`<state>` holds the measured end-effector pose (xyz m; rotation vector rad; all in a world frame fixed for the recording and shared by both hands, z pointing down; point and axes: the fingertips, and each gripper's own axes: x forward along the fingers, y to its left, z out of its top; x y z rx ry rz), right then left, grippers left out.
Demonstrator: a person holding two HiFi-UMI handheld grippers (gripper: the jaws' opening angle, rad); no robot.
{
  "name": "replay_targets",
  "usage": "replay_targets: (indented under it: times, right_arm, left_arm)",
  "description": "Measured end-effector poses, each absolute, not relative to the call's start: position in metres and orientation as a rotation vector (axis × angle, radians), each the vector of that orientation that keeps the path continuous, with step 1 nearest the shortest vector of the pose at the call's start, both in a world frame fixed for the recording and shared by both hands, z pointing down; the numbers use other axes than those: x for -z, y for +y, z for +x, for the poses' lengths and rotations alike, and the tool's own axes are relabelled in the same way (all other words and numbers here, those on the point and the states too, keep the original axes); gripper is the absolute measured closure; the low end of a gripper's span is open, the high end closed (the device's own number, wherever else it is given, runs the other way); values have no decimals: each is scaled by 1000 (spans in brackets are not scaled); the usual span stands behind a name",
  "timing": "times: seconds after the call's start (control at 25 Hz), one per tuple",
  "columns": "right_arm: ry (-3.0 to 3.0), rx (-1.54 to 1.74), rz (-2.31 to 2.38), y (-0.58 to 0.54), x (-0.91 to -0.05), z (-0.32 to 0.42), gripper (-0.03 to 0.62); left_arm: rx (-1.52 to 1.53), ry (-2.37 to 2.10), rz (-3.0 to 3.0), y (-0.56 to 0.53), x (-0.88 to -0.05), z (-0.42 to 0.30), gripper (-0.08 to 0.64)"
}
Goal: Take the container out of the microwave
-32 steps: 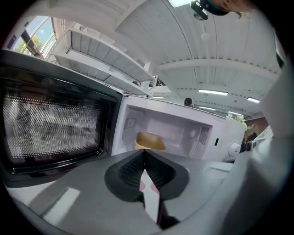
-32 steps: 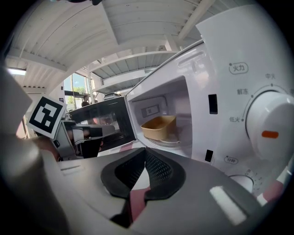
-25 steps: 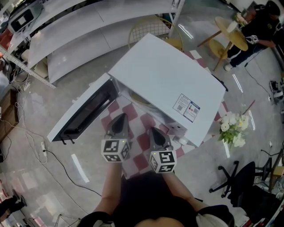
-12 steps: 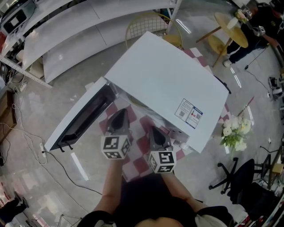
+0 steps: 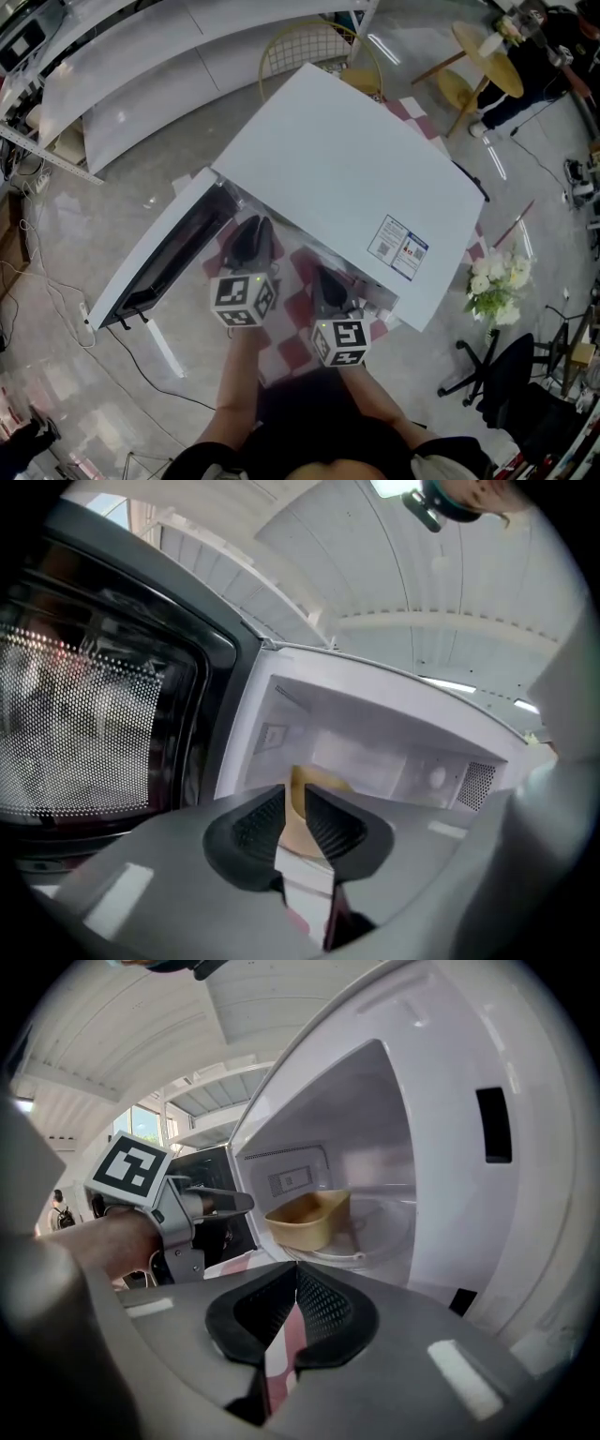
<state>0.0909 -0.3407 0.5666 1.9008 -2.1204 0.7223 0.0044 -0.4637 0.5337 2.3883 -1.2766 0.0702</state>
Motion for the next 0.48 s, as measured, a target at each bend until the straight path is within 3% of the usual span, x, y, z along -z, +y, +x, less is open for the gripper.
replay_targets:
  times: [0.48]
  right_arm:
    - [-2096, -740, 1901, -351, -574, 98, 591]
  left_arm:
    - [-58, -1237, 2360, -491, -544, 23, 436]
